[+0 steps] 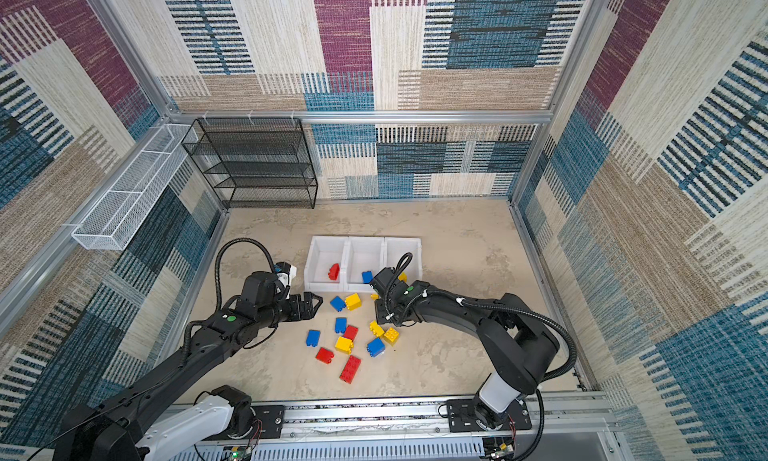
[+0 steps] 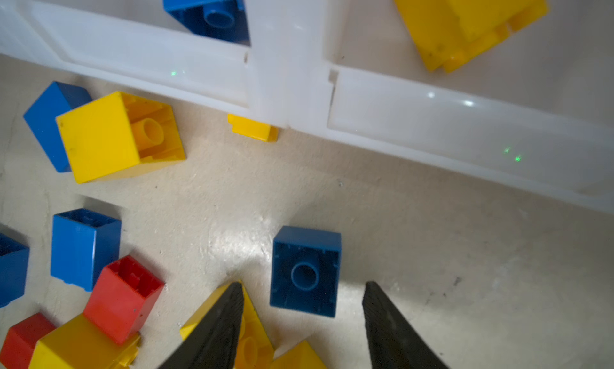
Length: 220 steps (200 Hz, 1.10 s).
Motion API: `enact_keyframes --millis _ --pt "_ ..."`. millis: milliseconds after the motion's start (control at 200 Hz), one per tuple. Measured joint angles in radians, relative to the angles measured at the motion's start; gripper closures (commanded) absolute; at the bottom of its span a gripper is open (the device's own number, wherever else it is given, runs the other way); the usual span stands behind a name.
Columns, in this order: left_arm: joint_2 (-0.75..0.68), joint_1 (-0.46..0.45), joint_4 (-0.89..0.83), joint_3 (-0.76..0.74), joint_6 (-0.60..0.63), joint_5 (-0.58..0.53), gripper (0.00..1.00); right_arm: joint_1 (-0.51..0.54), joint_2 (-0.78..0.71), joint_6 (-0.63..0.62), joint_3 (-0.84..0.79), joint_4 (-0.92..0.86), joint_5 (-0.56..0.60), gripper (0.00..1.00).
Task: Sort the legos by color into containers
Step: 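Grasp a blue brick with the right gripper while the left gripper withdraws, then carry the blue brick over the middle compartment with the right gripper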
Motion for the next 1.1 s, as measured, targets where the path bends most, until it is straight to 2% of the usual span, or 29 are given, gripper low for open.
enact_keyframes --millis 190,406,536,676,902,1102 --pt "0.005 0.000 0.000 -0.006 -0.003 0.012 0.09 0.008 0.056 0.011 0.022 0.014 0.009 0.63" --pt "-0.002 0.000 0.000 -0.018 -0.015 0.011 0.08 0.014 0.071 0.014 0.037 0.014 0.040 0.70" --pt "-0.005 0.000 0.000 -0.019 -0.016 0.011 0.08 0.014 0.048 0.008 0.080 -0.047 0.045 0.71" --pt "-0.011 0.000 0.000 -0.019 -0.017 0.010 0.08 0.010 0.047 -0.048 0.253 -0.076 0.065 0.71" --pt "-0.036 0.000 -0.003 -0.029 -0.024 0.008 0.09 -0.056 0.251 -0.177 0.554 -0.077 0.072 0.70" --pt "-0.071 -0.002 -0.015 -0.055 -0.045 0.008 0.09 -0.092 0.363 -0.225 0.640 -0.077 0.046 0.65"
